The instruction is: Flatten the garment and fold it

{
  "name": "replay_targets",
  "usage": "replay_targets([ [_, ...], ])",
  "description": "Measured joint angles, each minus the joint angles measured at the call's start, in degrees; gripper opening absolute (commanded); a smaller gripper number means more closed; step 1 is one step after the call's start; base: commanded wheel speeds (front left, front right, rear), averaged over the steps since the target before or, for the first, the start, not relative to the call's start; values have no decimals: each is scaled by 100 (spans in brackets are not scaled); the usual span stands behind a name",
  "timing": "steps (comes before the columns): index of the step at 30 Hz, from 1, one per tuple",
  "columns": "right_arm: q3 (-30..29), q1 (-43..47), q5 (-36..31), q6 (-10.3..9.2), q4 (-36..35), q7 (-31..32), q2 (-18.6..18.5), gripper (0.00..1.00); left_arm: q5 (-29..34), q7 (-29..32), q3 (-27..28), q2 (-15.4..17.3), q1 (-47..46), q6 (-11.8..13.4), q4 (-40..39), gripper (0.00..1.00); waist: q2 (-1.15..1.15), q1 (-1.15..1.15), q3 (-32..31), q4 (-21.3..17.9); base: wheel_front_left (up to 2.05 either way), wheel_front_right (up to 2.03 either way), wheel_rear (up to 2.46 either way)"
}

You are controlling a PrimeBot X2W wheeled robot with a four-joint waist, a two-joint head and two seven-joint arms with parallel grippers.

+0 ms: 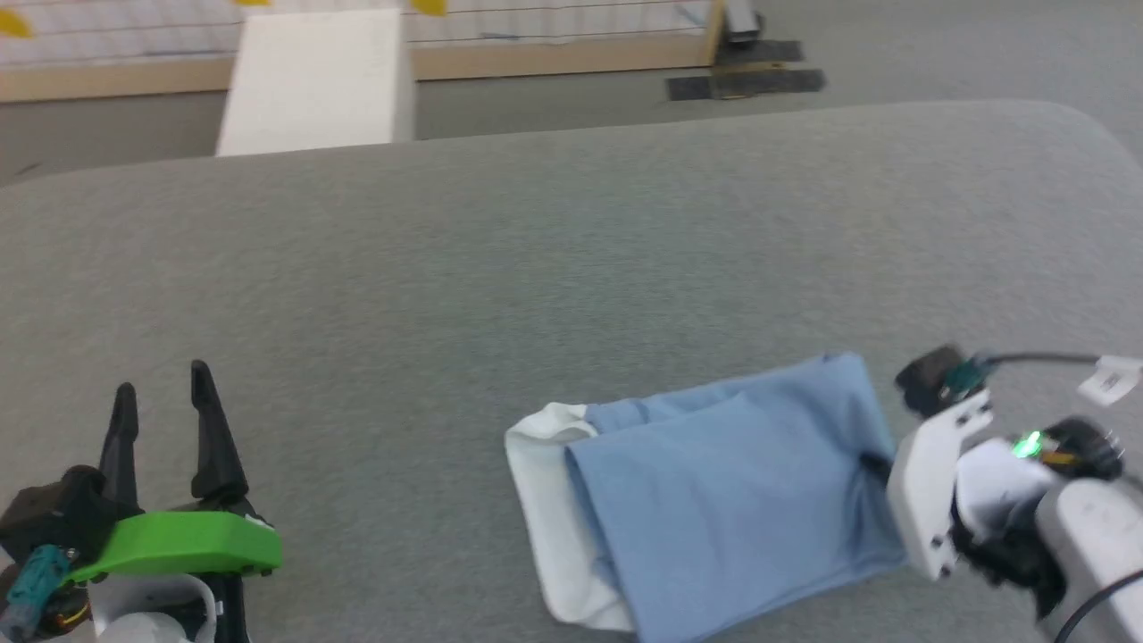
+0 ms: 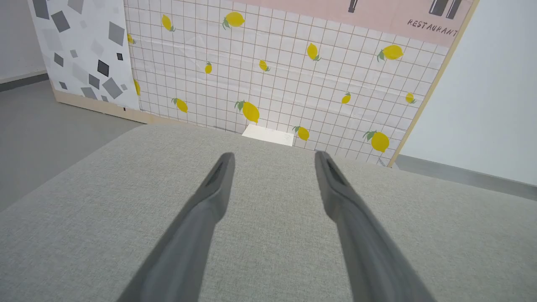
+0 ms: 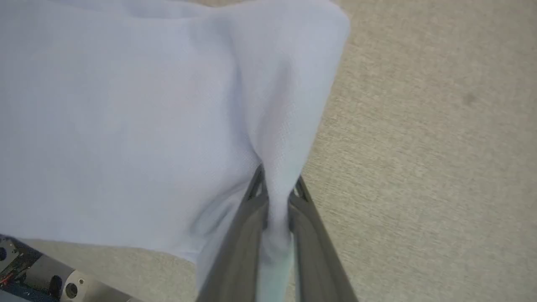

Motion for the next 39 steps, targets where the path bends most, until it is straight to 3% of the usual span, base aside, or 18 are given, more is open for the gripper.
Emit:
replay_targets([
  [6, 13, -823, 321, 0, 421, -89, -513, 0, 21, 29, 69, 46, -37, 115, -275, 100, 0, 0, 137, -766, 0, 0, 0],
  [7, -77, -1249, 379, 0, 872, -258, -611, 0, 98, 86, 96, 145, -108, 191, -482, 100, 0, 0, 264, -1156, 0, 0, 0],
  [8, -142, -1401, 382, -1, 1038, -338, -626, 0, 129, 143, 86, 193, -157, 218, -563, 100, 0, 0, 324, -1287, 0, 0, 0],
  [14, -480, -2042, 271, 0, 1922, -735, -776, 0, 399, 469, 66, 443, -526, 370, -1077, 100, 0, 0, 845, -1775, 0, 0, 0],
  [21, -1774, -2430, -203, -1, 3081, -1430, -903, 0, 710, 1025, 97, 826, -602, 594, -1677, 100, 0, 0, 1800, -1947, 0, 0, 0],
  [29, -2518, -2841, -866, 0, 3661, -1844, -708, 0, 781, 1247, 213, 1011, -581, 698, -1938, 100, 0, 2, 2449, -1752, 0, 0, 0],
  [30, -2610, -2882, -957, 0, 3718, -1851, -698, 68, 797, 1271, 214, 1027, -578, 700, -1951, 100, 0, 2, 2495, -1720, 0, 0, 0],
  [31, -2661, -2908, -1042, 0, 3764, -1852, -694, 100, 800, 1277, 213, 1038, -574, 701, -1958, 100, 0, 2, 2520, -1693, 0, 0, 0],
  [39, -2919, -3104, -1488, -1, 3523, -2141, -702, 100, 772, 1141, 145, 967, -561, 714, -1780, 100, 0, 1, 2315, -1531, 0, 0, 0],
])
